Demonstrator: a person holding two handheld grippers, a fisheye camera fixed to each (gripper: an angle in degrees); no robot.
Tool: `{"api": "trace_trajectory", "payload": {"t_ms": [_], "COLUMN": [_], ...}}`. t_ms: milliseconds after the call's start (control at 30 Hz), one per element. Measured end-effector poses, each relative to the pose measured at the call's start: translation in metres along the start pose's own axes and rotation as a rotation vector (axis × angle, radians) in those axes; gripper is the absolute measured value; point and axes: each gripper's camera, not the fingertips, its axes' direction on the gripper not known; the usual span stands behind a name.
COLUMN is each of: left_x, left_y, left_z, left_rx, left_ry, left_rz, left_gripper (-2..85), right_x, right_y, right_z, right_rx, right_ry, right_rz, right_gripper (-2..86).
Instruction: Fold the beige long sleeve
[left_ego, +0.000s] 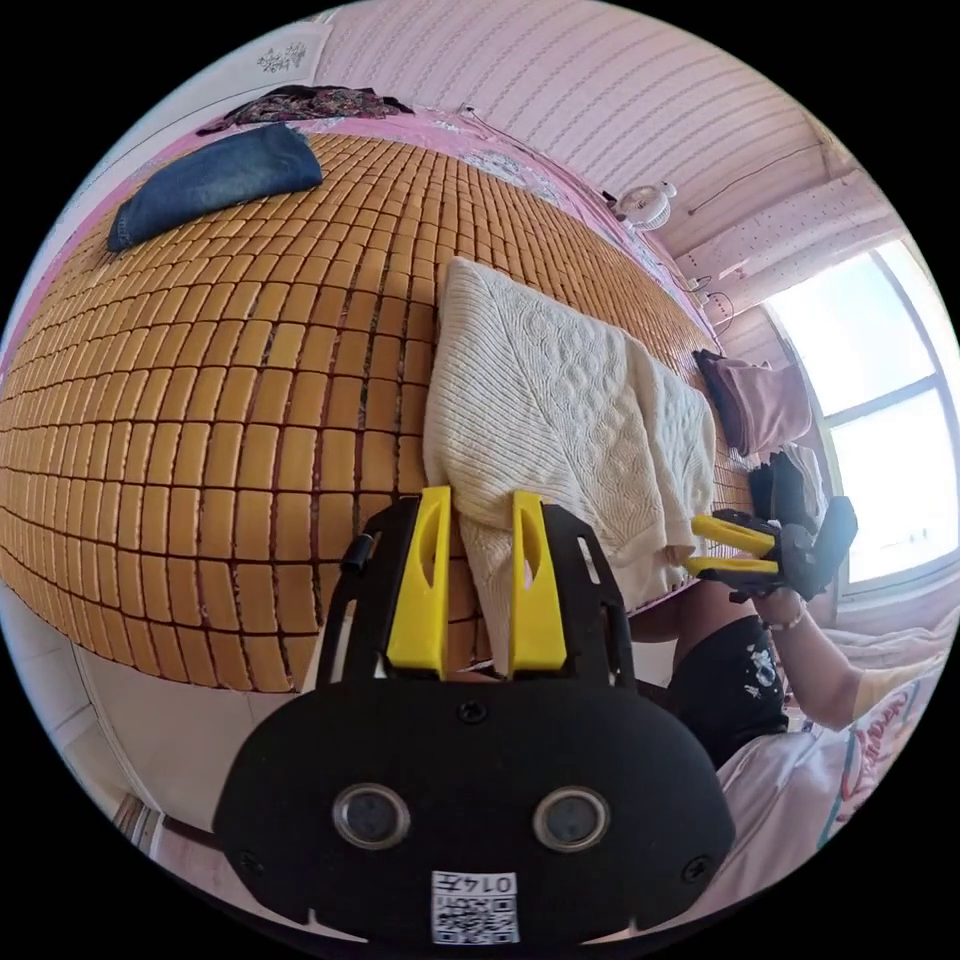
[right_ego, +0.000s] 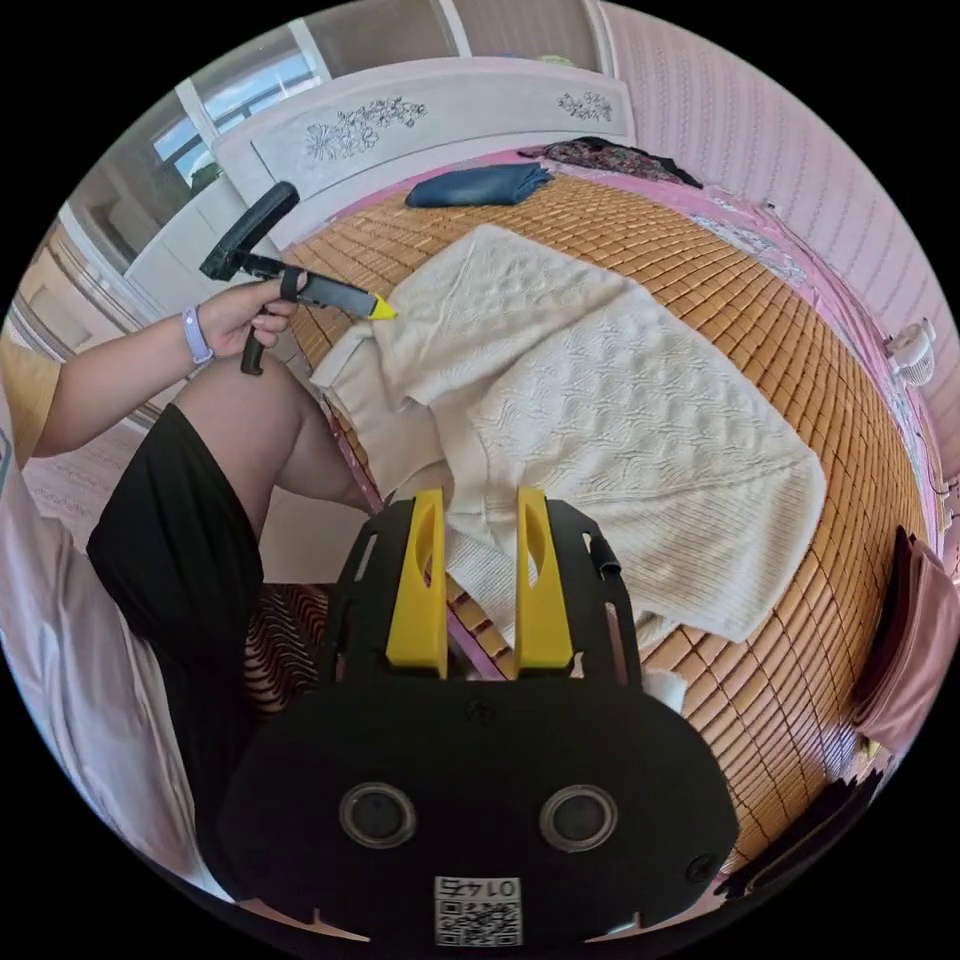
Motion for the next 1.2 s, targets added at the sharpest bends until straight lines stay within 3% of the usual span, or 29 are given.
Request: {"api": "trace_trajectory", "payload": {"t_ms": [67,267,467,633,733,867,1000,1200], "left_x": [0.002,0.009,0.0,-0.003,-0.009,0.024,0.078,0.122], "left_y": [-0.005,-0.001,0.012,0.028,0.049,0.09,0.12,0.126], "left_z": [0.0,-0.03,0.051,0.063,0.04,0.025,0.075,0.164], "left_rx": [-0.037,0.029,-0.22,-0.157,-0.009,0.091,0.15,0.192], "left_ry": [-0.024,-0.061,-0.235,-0.322,-0.315,-0.366,-0.25,-0.153], "left_rz": [0.031,0.155,0.238,0.23,0.231,0.43,0.642,0.752], "left_gripper": [4.2,-0.4,0.2,4.6,6.2,4.8,0.4,-0.9], "right_x": [-0.005,-0.018,-0.025,-0.031,-0.028,-0.02,-0.018,0.001], "right_y": [-0.01,-0.022,-0.042,-0.054,-0.059,-0.076,-0.114,-0.233], "right_z": [-0.005,-0.034,0.027,0.03,0.022,0.004,0.001,0.03], "right_rx": [0.014,0.004,-0.135,-0.116,-0.153,-0.144,-0.01,-0.087], "right_ry": [0.092,0.054,0.085,0.098,0.059,0.147,0.208,0.156], "right_rz": [-0.026,-0.12,-0.1,-0.073,-0.086,-0.07,-0.094,-0.077], "right_gripper": [3.7,2.4,3.2,6.0,8.2,7.9,4.0,0.0]}}
